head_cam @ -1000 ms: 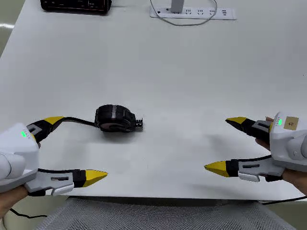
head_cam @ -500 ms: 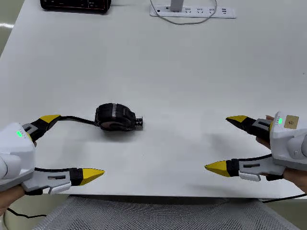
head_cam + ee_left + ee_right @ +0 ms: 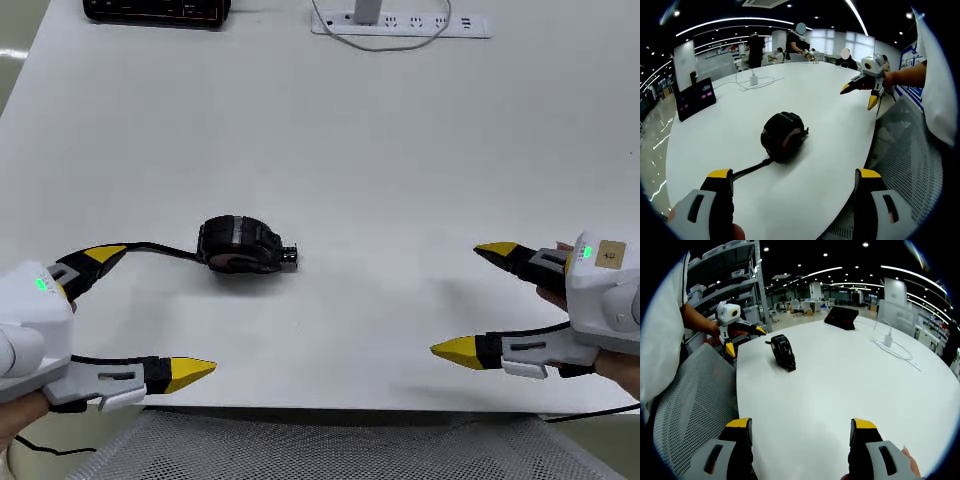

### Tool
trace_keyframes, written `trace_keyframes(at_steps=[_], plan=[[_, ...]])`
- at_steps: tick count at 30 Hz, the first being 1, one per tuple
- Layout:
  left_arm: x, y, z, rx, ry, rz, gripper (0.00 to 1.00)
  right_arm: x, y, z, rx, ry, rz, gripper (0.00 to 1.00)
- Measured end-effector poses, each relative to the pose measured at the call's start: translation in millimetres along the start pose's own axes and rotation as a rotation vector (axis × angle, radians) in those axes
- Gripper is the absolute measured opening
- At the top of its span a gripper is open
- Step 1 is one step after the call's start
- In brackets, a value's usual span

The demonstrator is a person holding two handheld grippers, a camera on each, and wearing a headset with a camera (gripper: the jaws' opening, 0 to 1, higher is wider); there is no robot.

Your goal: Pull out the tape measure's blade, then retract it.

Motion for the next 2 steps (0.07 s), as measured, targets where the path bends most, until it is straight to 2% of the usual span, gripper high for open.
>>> trace_keyframes(at_steps=[2], plan=[[0.0, 0.2, -0.6, -0.001, 0.0, 0.001, 0.99, 0.0, -0.2, -0.2, 0.0, -0.001, 0.0, 0.79]])
Point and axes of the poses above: the centre of the closed fingertips' face, and the gripper's own axes: x roughly backward along the fingers, z roughly to its right, y roughly out of its underside, the point moved 2 cm from there along x, roughly backward along the fingers, and after that the axes turned 3 degrees about -x, right-handed, at the moved point
